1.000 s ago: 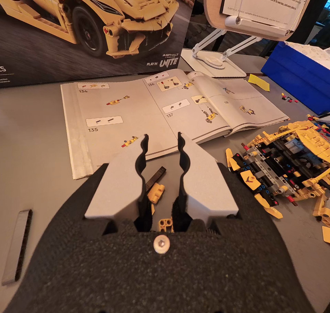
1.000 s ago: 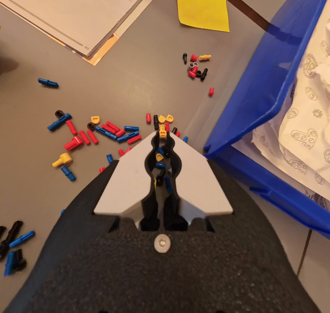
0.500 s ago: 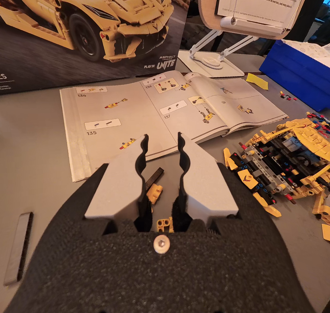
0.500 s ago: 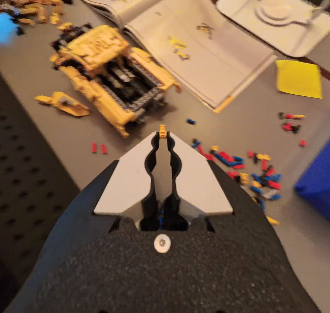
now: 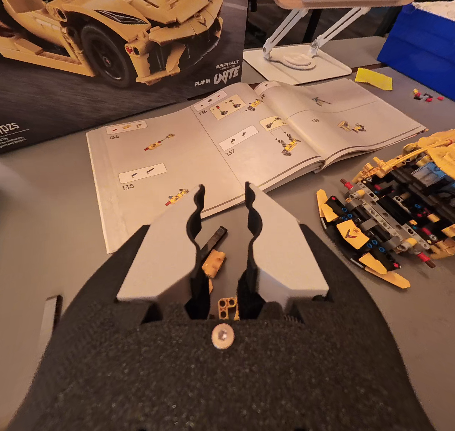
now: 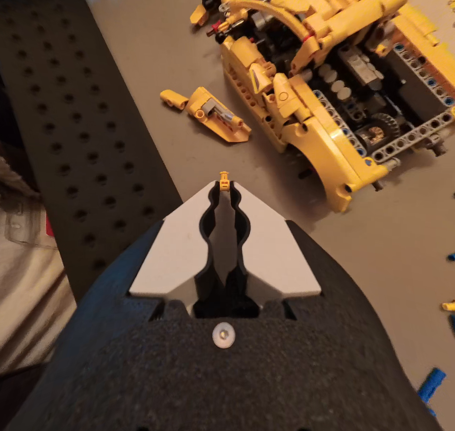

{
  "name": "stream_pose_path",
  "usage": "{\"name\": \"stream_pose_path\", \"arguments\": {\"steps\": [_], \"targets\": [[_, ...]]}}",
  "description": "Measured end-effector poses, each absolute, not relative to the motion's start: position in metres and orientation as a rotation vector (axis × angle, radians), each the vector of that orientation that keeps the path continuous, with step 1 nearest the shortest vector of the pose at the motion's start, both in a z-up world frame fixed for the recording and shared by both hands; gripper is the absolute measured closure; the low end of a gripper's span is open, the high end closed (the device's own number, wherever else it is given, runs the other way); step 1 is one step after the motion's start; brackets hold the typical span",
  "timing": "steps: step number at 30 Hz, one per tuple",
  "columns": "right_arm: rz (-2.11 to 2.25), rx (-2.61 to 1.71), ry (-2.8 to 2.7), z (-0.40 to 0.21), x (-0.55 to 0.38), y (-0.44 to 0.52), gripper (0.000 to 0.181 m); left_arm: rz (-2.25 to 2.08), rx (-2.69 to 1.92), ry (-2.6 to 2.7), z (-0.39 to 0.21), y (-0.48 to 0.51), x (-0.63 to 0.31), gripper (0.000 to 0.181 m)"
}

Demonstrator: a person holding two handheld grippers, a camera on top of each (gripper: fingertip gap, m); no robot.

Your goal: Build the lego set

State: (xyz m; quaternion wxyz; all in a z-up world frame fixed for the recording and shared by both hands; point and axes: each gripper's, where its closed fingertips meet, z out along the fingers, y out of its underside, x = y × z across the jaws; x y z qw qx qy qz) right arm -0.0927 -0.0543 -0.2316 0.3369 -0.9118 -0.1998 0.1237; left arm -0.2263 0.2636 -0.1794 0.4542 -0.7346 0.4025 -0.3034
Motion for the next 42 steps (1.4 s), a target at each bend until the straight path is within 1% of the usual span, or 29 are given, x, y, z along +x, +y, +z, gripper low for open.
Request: {"name": "stream_pose_path", "arguments": {"steps": [6,17,21,24,30,35,38,40,42], "targets": [[0.319,-2.406,-0.601,-0.241,-0.106,-0.053,0.174,-0.737,-1.800,1.006,-0.178,0.261,-0.226,0.148],[0.336,-2.403,-0.559,-0.242,-0.112,-0.045,0.174,-0.717,-1.771,1.063,-0.178,0.253,-0.220,0.148],[0.358,-2.402,-0.530,-0.242,-0.112,-0.043,0.171,-0.706,-1.761,1.068,-0.176,0.252,-0.220,0.149],[0.340,-2.397,-0.552,-0.239,-0.114,-0.042,0.166,-0.704,-1.754,1.069,-0.175,0.251,-0.220,0.148],[0.344,-2.321,-0.606,-0.226,-0.132,-0.025,0.164,-0.694,-1.747,1.081,-0.175,0.248,-0.219,0.149],[0.364,-2.259,-0.768,-0.220,-0.163,-0.013,0.164,-0.683,-1.739,1.088,-0.174,0.247,-0.219,0.148],[0.259,-2.219,-0.980,-0.225,-0.176,-0.009,0.164,-0.679,-1.733,1.092,-0.174,0.246,-0.219,0.148],[0.122,-2.231,-1.089,-0.235,-0.169,-0.002,0.164,-0.678,-1.731,1.096,-0.174,0.245,-0.218,0.148],[0.122,-2.218,-1.188,-0.240,-0.173,-0.002,0.164,-0.679,-1.727,1.101,-0.174,0.243,-0.217,0.148]]}}
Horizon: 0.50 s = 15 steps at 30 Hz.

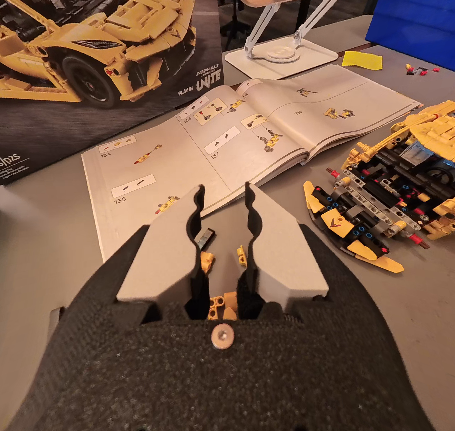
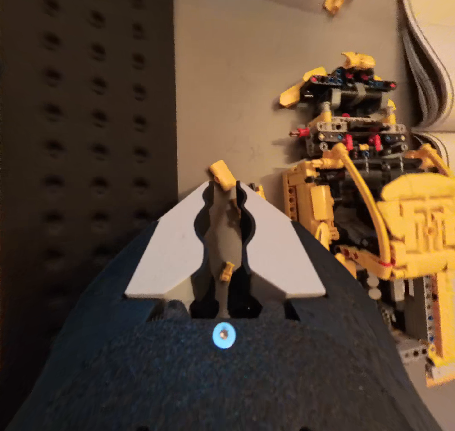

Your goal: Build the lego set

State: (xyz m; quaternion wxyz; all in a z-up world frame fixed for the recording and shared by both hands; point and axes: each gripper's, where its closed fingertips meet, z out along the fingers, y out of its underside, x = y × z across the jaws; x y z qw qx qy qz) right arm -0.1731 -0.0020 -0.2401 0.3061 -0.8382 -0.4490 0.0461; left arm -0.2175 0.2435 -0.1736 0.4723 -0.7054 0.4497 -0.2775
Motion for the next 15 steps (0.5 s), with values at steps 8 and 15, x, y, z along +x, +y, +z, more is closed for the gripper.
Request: {"name": "stream_pose_path", "arguments": {"steps": [8,15], "targets": [[0.176,-2.194,-1.319,-0.245,-0.183,0.006,0.168,-0.674,-1.652,1.139,-0.167,0.235,-0.214,0.148],[0.503,-2.196,-1.040,-0.209,-0.184,0.015,0.172,-0.703,-1.480,1.202,-0.152,0.208,-0.205,0.148]]}}
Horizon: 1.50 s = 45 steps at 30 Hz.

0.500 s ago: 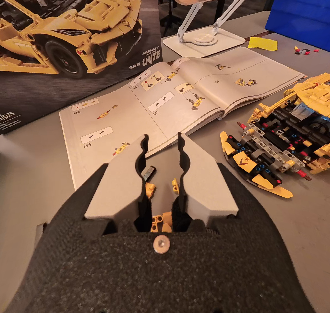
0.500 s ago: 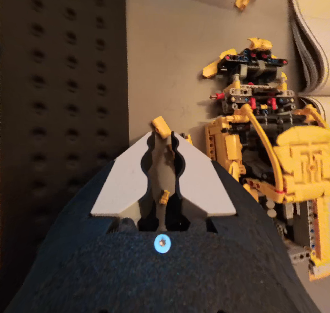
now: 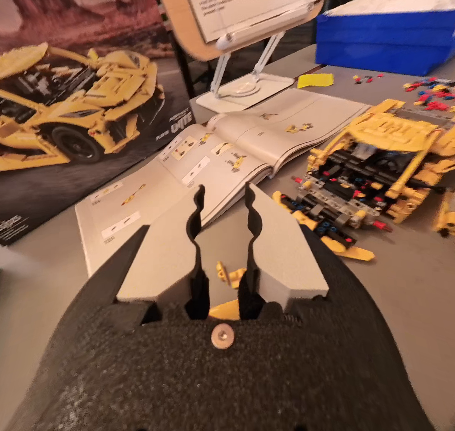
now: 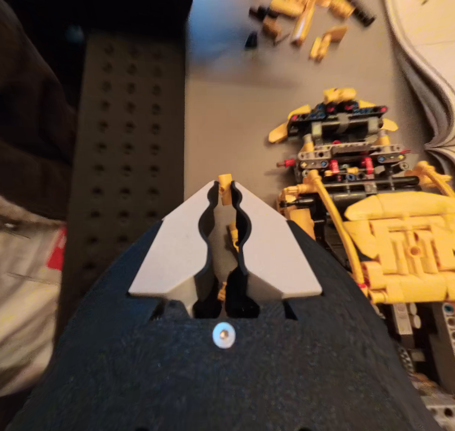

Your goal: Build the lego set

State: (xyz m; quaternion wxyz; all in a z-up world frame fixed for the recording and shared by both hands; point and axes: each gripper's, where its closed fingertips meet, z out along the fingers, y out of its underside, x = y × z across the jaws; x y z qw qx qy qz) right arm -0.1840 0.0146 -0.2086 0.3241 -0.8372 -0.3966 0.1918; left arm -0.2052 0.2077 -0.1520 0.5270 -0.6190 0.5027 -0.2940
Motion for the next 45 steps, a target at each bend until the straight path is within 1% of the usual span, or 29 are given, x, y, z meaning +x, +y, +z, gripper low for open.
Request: {"name": "stream_pose_path", "arguments": {"steps": [3,6,9,12,14,16,23,25,26,29,30,34,37,39,44,45], "targets": [[0.791,-2.104,-0.768,-0.170,-0.186,0.025,0.173,-0.940,-1.367,1.204,-0.128,0.173,-0.195,0.149],[1.129,-1.979,-0.461,-0.133,-0.181,0.038,0.173,-1.349,-1.289,1.313,-0.110,0.115,-0.190,0.149],[1.522,-1.898,-0.268,-0.115,-0.178,0.040,0.174,-1.712,-1.285,1.500,-0.107,0.060,-0.192,0.149],[1.784,-1.907,-0.158,-0.112,-0.177,0.039,0.174,-1.803,-1.313,1.602,-0.114,0.035,-0.187,0.149],[1.846,-1.926,-0.145,-0.112,-0.179,0.038,0.174,-1.837,-1.332,1.602,-0.116,0.027,-0.182,0.149],[1.841,-1.948,-0.161,-0.113,-0.180,0.037,0.174,-1.914,-1.346,1.563,-0.113,0.023,-0.178,0.157],[1.877,-1.916,-0.172,-0.107,-0.179,0.034,0.174,-2.022,-1.375,1.436,-0.107,0.028,-0.172,0.169],[1.837,-1.913,-0.186,-0.108,-0.177,0.036,0.174,-2.054,-1.400,1.412,-0.108,0.028,-0.171,0.171],[1.777,-1.910,-0.196,-0.109,-0.174,0.039,0.173,-2.077,-1.421,1.398,-0.109,0.029,-0.170,0.175],[1.499,-1.847,-0.283,-0.103,-0.163,0.047,0.152,-2.154,-1.557,1.232,-0.113,0.042,-0.162,0.178],[1.353,-1.826,-0.348,-0.102,-0.160,0.049,0.151,-2.216,-1.577,1.151,-0.110,0.046,-0.161,0.179],[0.729,-1.769,-0.553,-0.104,-0.152,0.057,0.151,-2.416,-1.636,0.829,-0.099,0.060,-0.157,0.178],[0.389,-1.682,-0.601,-0.102,-0.150,0.064,0.153,-2.554,-1.628,0.601,-0.089,0.066,-0.156,0.179],[0.305,-1.656,-0.593,-0.100,-0.152,0.065,0.156,-2.571,-1.633,0.556,-0.088,0.064,-0.154,0.178],[0.296,-1.671,-0.571,-0.104,-0.157,0.068,0.152,-2.608,-1.618,0.504,-0.086,0.061,-0.151,0.179],[0.264,-1.661,-0.575,-0.103,-0.155,0.068,0.153,-2.616,-1.624,0.509,-0.086,0.059,-0.150,0.179]]}}
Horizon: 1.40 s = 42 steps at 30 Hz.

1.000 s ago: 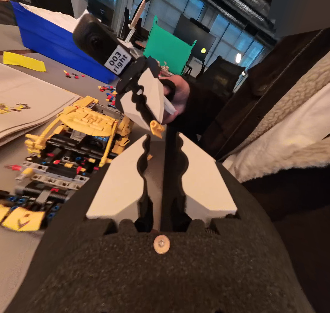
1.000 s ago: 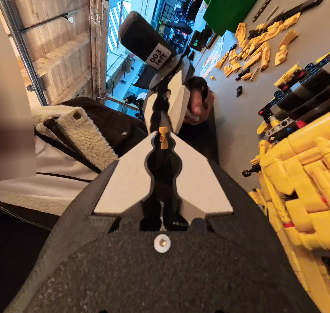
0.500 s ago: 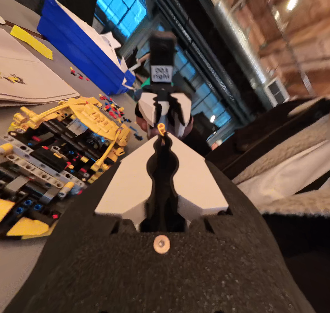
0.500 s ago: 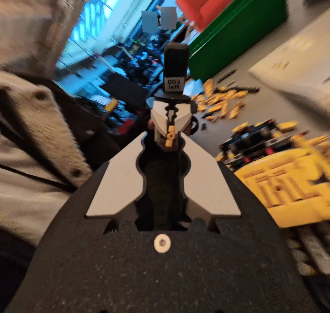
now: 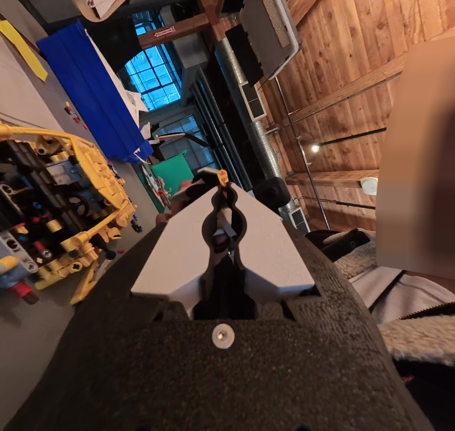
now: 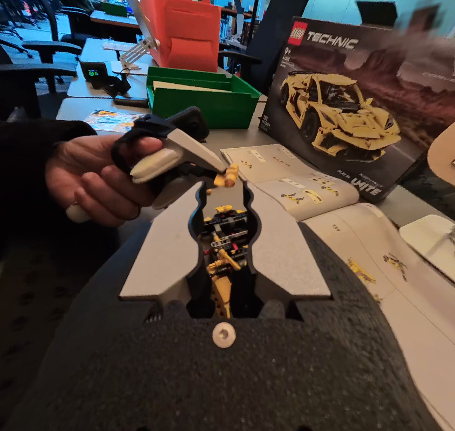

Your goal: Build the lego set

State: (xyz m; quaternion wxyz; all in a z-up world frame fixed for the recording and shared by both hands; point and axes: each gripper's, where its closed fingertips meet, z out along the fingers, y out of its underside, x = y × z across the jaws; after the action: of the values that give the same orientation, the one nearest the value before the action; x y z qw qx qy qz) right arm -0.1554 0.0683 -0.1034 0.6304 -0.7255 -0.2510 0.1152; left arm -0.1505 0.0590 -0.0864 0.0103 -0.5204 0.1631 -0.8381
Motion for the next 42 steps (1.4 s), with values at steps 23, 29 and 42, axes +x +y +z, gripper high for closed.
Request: {"name": "stream_pose_path", "arguments": {"steps": [23,29,42], "targets": [[0.264,-1.641,-1.018,-0.118,-0.176,0.040,0.165,-2.713,-1.759,0.866,-0.100,0.022,-0.158,0.164],[0.261,-1.713,-1.072,-0.130,-0.173,0.037,0.165,-2.693,-1.854,0.854,-0.112,0.019,-0.154,0.175],[0.467,-2.164,-0.877,-0.201,-0.121,-0.034,0.135,-2.073,-1.699,1.068,-0.130,0.076,-0.167,0.174]]}}
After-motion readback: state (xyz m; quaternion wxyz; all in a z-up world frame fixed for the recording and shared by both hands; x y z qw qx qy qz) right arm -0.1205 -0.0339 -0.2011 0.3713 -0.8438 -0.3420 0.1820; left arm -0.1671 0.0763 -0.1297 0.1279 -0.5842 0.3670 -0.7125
